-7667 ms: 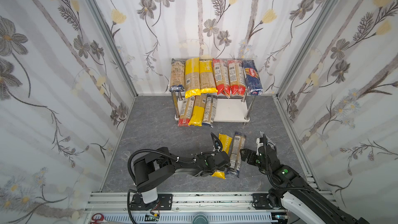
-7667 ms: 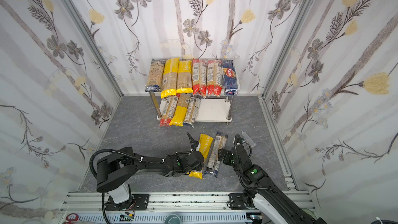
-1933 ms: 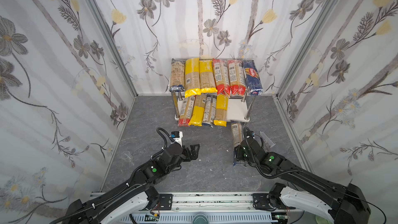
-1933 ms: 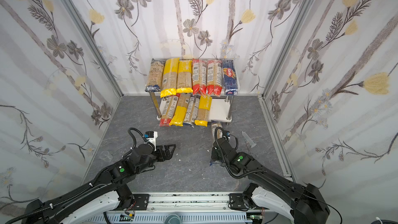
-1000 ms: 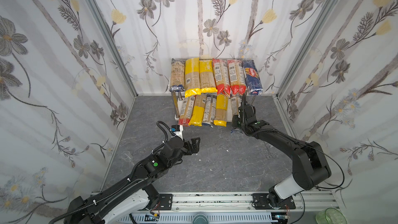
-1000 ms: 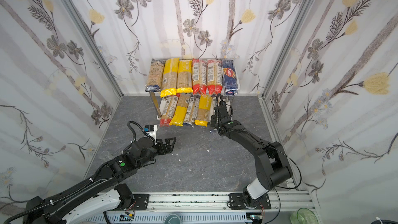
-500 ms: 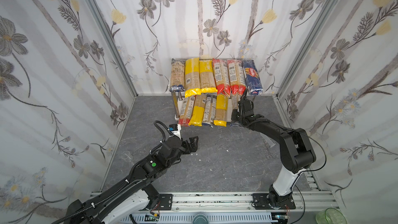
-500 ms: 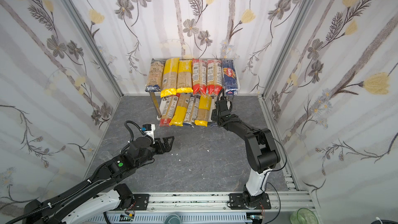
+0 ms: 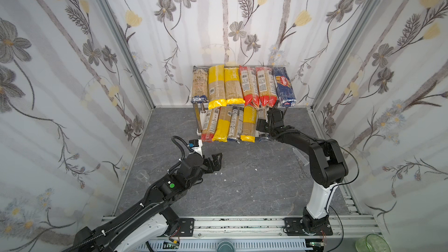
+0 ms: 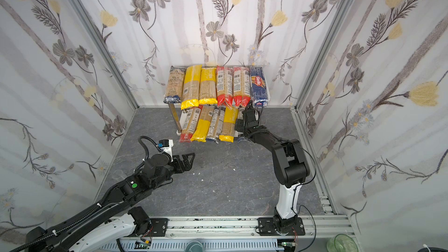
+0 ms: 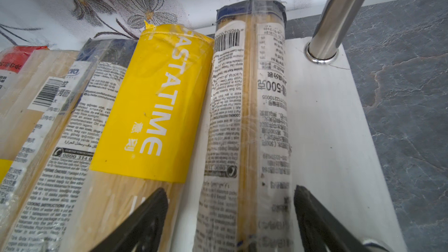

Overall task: Arrange pasta packages on shelves
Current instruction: Place the pasta bag on the shelf, then reset both arms

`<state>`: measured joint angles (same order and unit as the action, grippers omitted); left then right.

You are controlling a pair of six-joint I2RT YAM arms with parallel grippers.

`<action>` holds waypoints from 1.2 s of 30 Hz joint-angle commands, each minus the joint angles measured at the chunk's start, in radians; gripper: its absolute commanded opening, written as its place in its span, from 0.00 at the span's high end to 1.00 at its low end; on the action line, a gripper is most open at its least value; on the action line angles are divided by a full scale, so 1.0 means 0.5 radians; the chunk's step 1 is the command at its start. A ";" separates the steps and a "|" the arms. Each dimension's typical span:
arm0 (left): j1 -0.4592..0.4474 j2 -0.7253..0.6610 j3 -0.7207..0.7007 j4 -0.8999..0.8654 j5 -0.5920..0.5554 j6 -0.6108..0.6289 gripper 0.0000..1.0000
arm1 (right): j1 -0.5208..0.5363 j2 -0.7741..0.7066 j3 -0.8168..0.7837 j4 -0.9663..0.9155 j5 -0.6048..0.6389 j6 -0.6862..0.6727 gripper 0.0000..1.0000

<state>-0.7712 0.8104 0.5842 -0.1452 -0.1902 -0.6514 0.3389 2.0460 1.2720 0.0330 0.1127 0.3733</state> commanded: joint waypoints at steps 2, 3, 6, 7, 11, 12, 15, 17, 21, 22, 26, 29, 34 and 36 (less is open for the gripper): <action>0.007 -0.010 0.003 -0.001 -0.031 0.014 0.00 | 0.000 -0.100 -0.111 0.089 -0.011 0.023 0.11; 0.010 -0.011 0.001 -0.001 -0.034 0.019 0.00 | 0.003 -0.126 -0.146 0.098 -0.009 0.024 0.10; 0.014 -0.017 0.005 -0.004 -0.033 0.025 0.00 | 0.014 -0.209 -0.235 0.100 -0.014 0.027 0.06; 0.015 -0.019 0.004 -0.004 -0.031 0.029 0.00 | 0.019 -0.236 -0.264 0.103 -0.012 0.027 0.04; 0.021 -0.028 0.005 -0.011 -0.035 0.047 0.00 | 0.039 -0.328 -0.366 0.100 0.003 0.035 0.00; 0.024 -0.029 0.005 -0.010 -0.035 0.051 0.00 | 0.044 -0.348 -0.386 0.094 0.017 0.043 0.00; 0.032 -0.030 0.008 -0.019 -0.046 0.083 0.00 | 0.057 -0.424 -0.469 0.094 0.026 0.053 0.00; 0.040 -0.020 0.014 -0.028 -0.058 0.086 0.00 | 0.067 -0.489 -0.543 0.084 0.023 0.078 0.00; 0.041 0.025 0.007 -0.035 -0.056 0.073 0.00 | 0.112 -0.636 -0.729 0.090 0.008 0.107 0.00; 0.046 0.039 0.006 -0.036 -0.057 0.072 0.00 | 0.123 -0.682 -0.782 0.085 0.008 0.116 0.00; 0.045 0.080 -0.020 -0.038 -0.147 0.098 0.00 | 0.174 -0.883 -0.996 0.087 0.004 0.159 0.00; 0.044 0.079 -0.029 -0.039 -0.291 0.125 0.00 | 0.219 -1.101 -1.156 0.060 0.012 0.163 0.00; 0.042 0.093 -0.004 -0.035 -0.488 0.197 0.00 | 0.252 -1.494 -1.333 -0.011 0.133 0.130 0.00; 0.042 0.128 0.009 -0.035 -0.577 0.233 0.00 | 0.257 -1.691 -1.434 0.001 0.199 0.103 0.00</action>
<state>-0.7513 0.8616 0.5762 -0.1692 -0.3752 -0.5739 0.4629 1.2724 0.5915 0.0212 0.1471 0.4400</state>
